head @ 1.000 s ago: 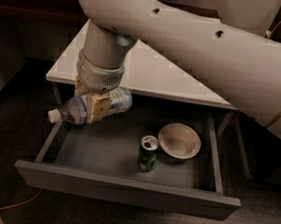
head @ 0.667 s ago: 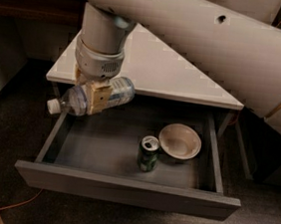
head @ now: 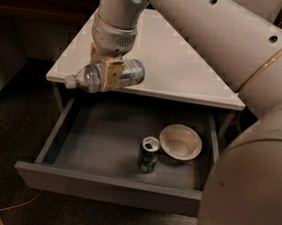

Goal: Pick blue plastic bottle from top drawer and place on counter

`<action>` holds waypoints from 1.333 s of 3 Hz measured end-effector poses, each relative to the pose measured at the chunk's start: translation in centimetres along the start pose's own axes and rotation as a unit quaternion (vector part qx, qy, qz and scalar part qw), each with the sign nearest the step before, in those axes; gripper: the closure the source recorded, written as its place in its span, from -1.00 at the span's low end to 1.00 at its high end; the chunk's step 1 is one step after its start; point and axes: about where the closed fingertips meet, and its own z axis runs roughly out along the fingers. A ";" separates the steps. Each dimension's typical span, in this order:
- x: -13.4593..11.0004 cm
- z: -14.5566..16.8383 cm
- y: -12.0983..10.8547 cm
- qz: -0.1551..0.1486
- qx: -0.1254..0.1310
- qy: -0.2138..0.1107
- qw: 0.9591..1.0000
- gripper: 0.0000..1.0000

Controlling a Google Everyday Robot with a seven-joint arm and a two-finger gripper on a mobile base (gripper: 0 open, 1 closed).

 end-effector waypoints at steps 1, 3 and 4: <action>2.7 0.7 -2.4 0.014 0.002 -0.005 1.000 1.00; 6.2 2.9 -5.9 0.048 0.002 0.005 0.999 0.67; 7.1 4.4 -6.9 0.072 -0.006 0.013 0.997 0.17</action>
Offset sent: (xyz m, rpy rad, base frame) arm 0.0878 -0.0199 -0.0365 -0.0215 0.0495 -0.0877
